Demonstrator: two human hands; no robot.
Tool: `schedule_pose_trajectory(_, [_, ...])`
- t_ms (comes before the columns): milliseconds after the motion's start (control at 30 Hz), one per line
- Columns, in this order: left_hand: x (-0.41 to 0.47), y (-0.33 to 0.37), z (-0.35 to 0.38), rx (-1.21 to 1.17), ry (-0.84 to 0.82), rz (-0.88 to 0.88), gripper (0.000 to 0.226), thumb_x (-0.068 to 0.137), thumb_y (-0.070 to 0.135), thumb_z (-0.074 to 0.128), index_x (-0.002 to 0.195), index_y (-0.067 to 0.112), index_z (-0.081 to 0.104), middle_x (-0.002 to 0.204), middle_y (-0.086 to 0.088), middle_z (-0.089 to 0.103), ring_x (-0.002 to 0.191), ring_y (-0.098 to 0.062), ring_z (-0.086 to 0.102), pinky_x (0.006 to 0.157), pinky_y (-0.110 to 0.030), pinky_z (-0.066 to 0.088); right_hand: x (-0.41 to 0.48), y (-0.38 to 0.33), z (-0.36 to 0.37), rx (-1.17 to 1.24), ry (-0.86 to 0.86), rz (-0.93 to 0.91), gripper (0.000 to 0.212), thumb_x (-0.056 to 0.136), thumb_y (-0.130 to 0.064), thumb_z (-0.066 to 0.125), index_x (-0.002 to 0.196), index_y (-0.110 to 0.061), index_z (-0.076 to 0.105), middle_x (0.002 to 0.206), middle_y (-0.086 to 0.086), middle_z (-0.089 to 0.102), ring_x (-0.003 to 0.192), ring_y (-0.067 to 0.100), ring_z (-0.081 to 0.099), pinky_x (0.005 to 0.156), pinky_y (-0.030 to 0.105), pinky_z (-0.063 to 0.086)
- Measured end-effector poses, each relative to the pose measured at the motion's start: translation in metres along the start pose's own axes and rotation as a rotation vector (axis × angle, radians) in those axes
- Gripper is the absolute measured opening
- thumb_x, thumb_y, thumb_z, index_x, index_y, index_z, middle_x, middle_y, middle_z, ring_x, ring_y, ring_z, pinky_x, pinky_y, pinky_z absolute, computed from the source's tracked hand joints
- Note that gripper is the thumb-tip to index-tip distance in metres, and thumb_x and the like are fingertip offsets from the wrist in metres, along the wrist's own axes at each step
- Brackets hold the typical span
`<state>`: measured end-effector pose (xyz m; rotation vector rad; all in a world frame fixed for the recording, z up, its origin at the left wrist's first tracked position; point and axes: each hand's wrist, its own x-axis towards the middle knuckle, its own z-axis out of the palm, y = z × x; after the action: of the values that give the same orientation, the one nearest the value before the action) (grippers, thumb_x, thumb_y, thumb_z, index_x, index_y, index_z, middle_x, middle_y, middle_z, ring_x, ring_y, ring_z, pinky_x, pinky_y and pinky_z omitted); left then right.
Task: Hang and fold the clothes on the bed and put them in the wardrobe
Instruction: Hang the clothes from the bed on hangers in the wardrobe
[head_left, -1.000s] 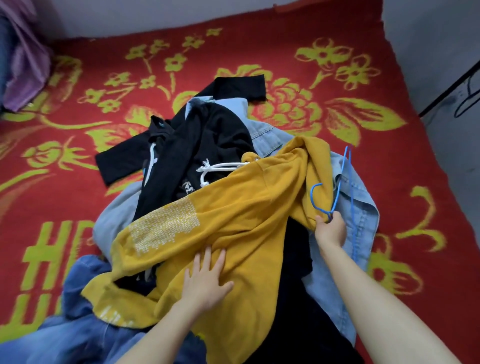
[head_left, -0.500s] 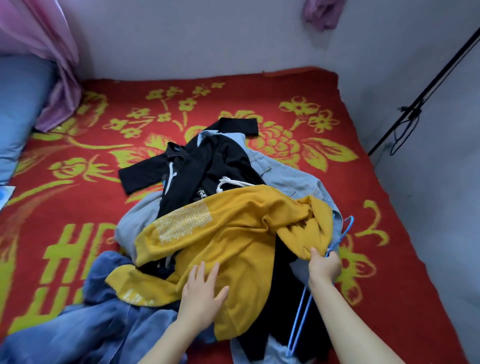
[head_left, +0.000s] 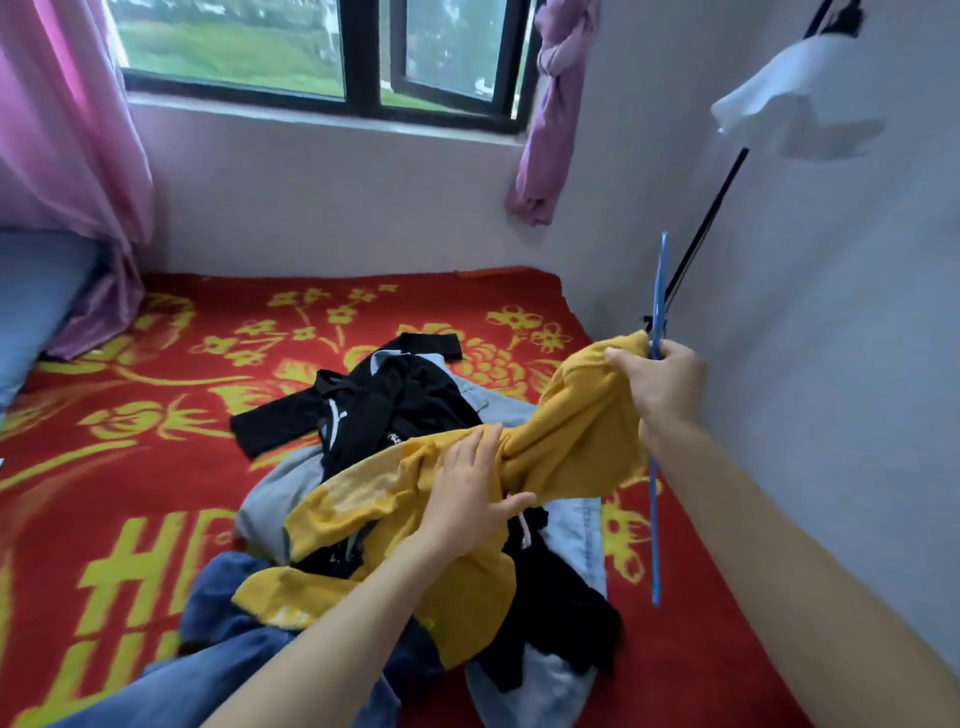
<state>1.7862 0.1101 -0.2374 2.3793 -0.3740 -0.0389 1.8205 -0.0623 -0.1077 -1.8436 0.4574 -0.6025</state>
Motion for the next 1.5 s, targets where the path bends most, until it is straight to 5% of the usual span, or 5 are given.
schedule_pose_trajectory(433, [-0.022,0.046,-0.088,-0.422,0.333,0.081,0.024,0.085,0.016,0.066,0.109,0.016,0.068,0.096,0.001,0.070,0.091,-0.016,0.064,0.086,-0.040,0.050,-0.072,-0.093,-0.003,0.221,-0.323,-0.029,0.014,0.077,-0.016,0.076,0.079,-0.011,0.063,0.079,0.006,0.064,0.079,0.023,0.063,0.076,0.036,0.055])
schedule_pose_trajectory(667, [-0.033,0.009,-0.122,-0.598,0.448,0.032,0.024,0.083,0.000,0.065,0.086,0.024,0.068,0.082,0.004,0.071,0.076,-0.011,0.069,0.073,-0.030,0.056,-0.043,-0.063,-0.009,0.198,-0.430,0.018,0.018,0.084,-0.011,0.067,0.067,-0.007,0.061,0.074,0.017,0.063,0.026,0.000,0.030,0.030,0.013,0.022])
schedule_pose_trajectory(1100, [-0.043,-0.012,-0.167,-0.872,0.480,-0.154,0.016,0.081,0.001,0.067,0.093,0.009,0.062,0.084,-0.010,0.069,0.072,-0.018,0.067,0.062,-0.024,0.054,-0.070,0.065,0.075,-0.035,-0.930,0.173,0.039,0.081,-0.006,0.065,0.066,-0.019,0.032,0.069,-0.008,0.046,0.042,0.004,0.031,0.039,0.015,0.024])
schedule_pose_trajectory(1333, [-0.049,-0.027,-0.182,-0.986,0.572,-0.270,0.030,0.079,0.007,0.070,0.096,0.019,0.049,0.098,-0.011,0.064,0.085,-0.023,0.065,0.069,-0.031,0.054,-0.072,0.020,0.098,0.046,-0.773,-0.285,0.040,0.071,0.008,0.068,0.066,-0.016,0.036,0.105,0.017,0.063,0.088,0.003,0.060,0.064,0.014,0.046])
schedule_pose_trajectory(1500, [-0.048,-0.043,-0.178,-0.987,0.571,-0.332,0.058,0.079,0.013,0.072,0.128,0.011,0.040,0.111,-0.015,0.062,0.097,-0.026,0.065,0.075,-0.033,0.054,-0.077,-0.007,0.106,-0.071,-0.734,-0.491,0.038,0.070,0.004,0.064,0.064,-0.021,0.035,0.061,-0.010,0.046,0.053,0.003,0.040,0.054,0.015,0.035])
